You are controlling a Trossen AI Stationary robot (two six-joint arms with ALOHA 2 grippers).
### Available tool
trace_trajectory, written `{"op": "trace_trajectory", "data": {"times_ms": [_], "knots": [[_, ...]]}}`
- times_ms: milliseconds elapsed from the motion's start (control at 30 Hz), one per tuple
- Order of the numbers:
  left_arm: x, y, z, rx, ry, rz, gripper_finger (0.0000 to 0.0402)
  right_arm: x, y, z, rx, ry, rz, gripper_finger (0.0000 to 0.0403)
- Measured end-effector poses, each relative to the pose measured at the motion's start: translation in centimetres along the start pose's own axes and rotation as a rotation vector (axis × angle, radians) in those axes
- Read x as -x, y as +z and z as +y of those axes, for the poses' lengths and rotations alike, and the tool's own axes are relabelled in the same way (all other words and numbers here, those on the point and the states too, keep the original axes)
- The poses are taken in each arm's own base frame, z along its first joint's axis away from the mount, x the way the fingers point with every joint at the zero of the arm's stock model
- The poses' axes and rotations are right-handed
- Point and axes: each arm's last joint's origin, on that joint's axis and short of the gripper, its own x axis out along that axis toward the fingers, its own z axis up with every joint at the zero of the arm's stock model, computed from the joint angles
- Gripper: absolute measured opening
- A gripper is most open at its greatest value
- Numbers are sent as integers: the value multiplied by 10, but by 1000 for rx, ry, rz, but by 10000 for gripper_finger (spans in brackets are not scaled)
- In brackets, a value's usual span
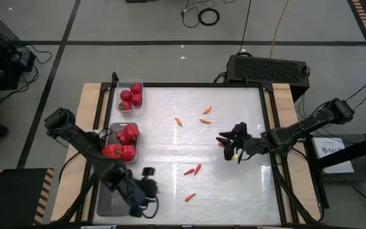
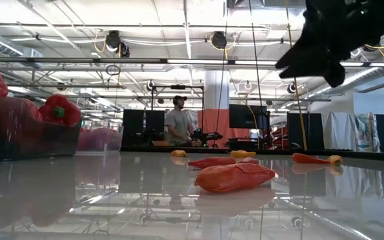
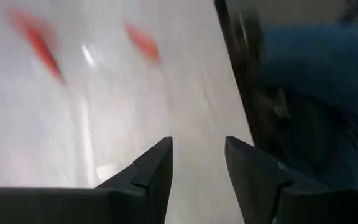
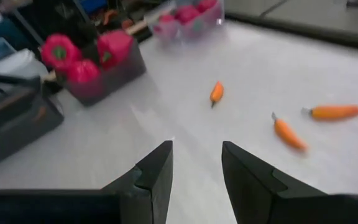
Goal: Sort produce into baskets
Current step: Put the orange chili pepper into the bottom gray bin
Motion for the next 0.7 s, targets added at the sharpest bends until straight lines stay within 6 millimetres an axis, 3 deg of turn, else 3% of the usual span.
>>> {"op": "trace_trajectory", "data": {"times_ms": [133,300,433,700], "knots": [[-16,24,13,-44,72,-194,149,-6,-12,3,-7,14,73,130],[-55,42,23,-21,59,-340,140,-9,-16,5,-46,33,120,130],[-92,39,32,-40,72,-332,137,-8,-18,6,-42,46,127,130],[-150,16,55,226,108,-214,136,-7,-18,8,-35,54,127,130]]}}
